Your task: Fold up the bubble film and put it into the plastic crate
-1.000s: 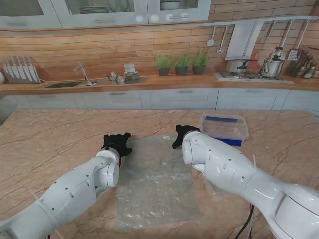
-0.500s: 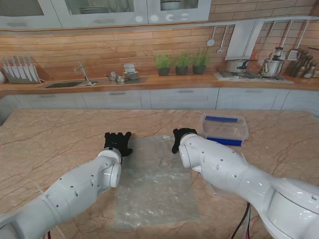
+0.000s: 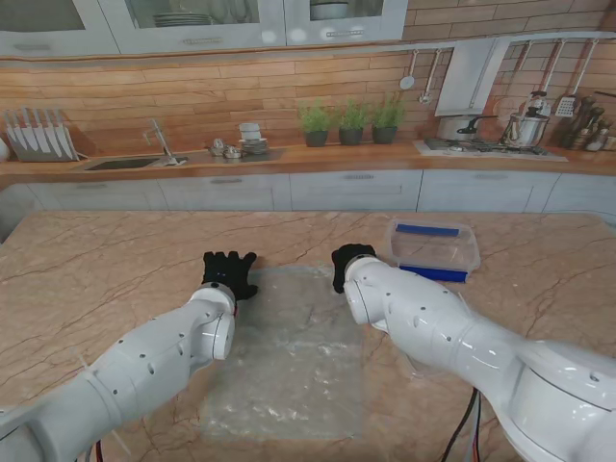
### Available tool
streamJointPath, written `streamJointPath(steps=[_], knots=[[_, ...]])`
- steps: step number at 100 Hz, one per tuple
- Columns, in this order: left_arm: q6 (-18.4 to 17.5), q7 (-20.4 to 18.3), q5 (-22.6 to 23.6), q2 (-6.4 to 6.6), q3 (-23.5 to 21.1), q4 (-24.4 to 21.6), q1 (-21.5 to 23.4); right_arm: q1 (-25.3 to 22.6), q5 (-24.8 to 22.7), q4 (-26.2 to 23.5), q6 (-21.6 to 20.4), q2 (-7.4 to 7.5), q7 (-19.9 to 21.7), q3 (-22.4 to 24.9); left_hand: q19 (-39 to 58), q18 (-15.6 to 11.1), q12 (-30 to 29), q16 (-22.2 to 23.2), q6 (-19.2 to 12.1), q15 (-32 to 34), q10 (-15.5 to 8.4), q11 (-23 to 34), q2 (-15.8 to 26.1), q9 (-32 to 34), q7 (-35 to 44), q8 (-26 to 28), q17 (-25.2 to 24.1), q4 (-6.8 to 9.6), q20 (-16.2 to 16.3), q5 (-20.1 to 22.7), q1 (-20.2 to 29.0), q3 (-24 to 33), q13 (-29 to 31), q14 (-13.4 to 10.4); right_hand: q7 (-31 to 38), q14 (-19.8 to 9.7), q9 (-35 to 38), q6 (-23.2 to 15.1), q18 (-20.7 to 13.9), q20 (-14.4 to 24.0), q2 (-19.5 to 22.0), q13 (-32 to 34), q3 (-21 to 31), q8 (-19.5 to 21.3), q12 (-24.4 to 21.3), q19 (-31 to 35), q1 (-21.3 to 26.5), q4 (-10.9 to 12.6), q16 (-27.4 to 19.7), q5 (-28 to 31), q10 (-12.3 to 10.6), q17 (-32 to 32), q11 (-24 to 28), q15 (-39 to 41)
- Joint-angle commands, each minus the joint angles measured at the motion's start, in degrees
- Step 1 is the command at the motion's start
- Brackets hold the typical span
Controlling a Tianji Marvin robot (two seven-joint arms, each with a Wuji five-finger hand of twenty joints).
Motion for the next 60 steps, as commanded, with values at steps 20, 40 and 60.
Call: streamJointPath(steps=[20, 40, 60], knots=[[2.21, -9.31, -3.45, -0.76, 6.46, 2.36, -3.34, -1.68, 0.75, 0.87, -1.54, -0.13, 0.78, -0.10, -1.79, -0.93, 2.68, 3.84, -1.19, 2.18, 1.95, 0.76, -8.02, -2.85, 8.75, 4.06, -2.06, -1.60, 0.28, 9.02, 1.89, 3.07, -2.91, 0.14, 0.85, -1.15, 2.33, -10.09, -5.92, -1.67, -4.57, 3.44, 0.15, -7.65, -0.16, 5.07, 4.36, -1.39, 0.63, 5.88, 6.02, 0.24, 1.25, 1.95], [1.06, -10.55, -4.41, -1.15, 8.64, 3.98, -4.34, -1.89, 1.08, 1.11, -2.44, -0.24, 0.04, 0.54, -2.24, -0.40, 8.76, 6.00, 1.92, 2.78, 1.70, 4.17, -9.52, -1.06, 13.64, 7.58, -2.13, -1.85, 1.04, 21.25, 2.64, 7.72, -2.56, -0.05, 0.89, -0.97, 2.27, -10.28, -5.62, -1.52, -4.07, 3.20, 0.52, -8.19, -0.19, 4.59, 4.86, -1.33, 0.73, 6.45, 6.10, -0.15, 0.92, 1.66], [-3.10, -12.16, -4.87, -0.01, 7.76, 2.81, -3.82, -2.00, 1.29, 1.05, -2.90, -0.26, -0.29, 0.96, -2.54, -1.03, 10.10, 5.88, 1.37, 3.21, -0.51, 5.92, -18.85, 1.92, 38.14, 25.39, -1.15, -5.72, 1.31, 19.58, 7.57, 16.34, -0.73, -1.66, 1.79, -0.61, 1.64, -10.41, -4.94, -1.18, -3.74, 2.13, 0.87, -7.41, -0.14, 3.60, 5.43, -1.29, 0.99, 6.37, 6.15, -1.27, 0.39, 1.10]])
